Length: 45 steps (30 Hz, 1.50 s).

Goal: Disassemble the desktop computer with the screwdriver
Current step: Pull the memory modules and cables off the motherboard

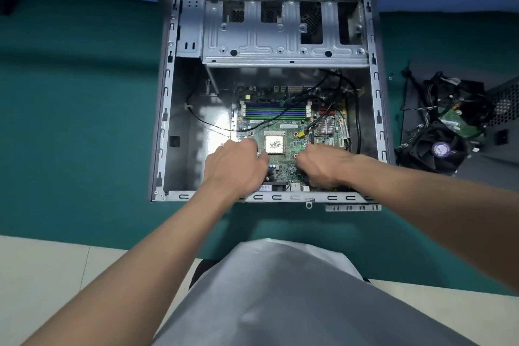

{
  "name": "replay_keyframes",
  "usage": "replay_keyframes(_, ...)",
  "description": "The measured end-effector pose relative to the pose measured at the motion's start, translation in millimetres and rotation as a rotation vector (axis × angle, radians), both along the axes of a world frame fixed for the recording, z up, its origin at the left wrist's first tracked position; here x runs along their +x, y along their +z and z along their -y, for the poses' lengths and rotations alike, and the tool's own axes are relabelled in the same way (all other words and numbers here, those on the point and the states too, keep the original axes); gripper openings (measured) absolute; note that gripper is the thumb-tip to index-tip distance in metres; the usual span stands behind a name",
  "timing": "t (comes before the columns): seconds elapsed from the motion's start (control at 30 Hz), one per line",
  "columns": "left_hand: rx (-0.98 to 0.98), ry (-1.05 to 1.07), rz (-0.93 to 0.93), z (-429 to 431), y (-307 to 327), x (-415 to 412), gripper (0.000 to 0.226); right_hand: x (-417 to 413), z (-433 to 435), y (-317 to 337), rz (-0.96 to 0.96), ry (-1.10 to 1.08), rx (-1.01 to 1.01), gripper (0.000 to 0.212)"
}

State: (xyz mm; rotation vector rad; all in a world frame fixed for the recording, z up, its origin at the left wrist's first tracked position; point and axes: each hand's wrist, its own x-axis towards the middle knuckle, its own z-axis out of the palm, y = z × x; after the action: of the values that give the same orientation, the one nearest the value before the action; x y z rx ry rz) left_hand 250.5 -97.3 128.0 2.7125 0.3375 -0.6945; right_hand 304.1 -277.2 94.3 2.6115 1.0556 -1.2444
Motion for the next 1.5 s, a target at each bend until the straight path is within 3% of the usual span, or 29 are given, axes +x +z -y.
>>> replay_keyframes(0.53, -0.022, -0.005, 0.013, 1, -4, 2, 0.035, -3, 3, -4, 0.014, -0.005, 0.069, 0.033)
replay_keyframes(0.9, -0.026, -0.012, 0.024, 1, -6, 1, 0.034, -7, -13, 5, 0.067, 0.052, 0.098, 0.022)
replay_keyframes(1.1, -0.035, -0.036, 0.022, 2, -2, 0, 0.034, -2, -8, 24, 0.233, 0.042, -0.019, 0.013)
replay_keyframes(1.23, 0.033, -0.13, 0.128, 10, 4, -2, 0.03, -4, 0, 43, 0.245, 0.067, -0.128, 0.01)
replay_keyframes(1.37, 0.042, -0.171, 0.272, 37, 11, -1, 0.034, -3, 16, 69, 0.375, -0.013, 0.211, 0.022)
replay_keyframes(1.5, -0.137, -0.347, 0.387, 90, 15, 2, 0.054, -7, 59, 85, 0.657, -0.498, 0.761, 0.015)
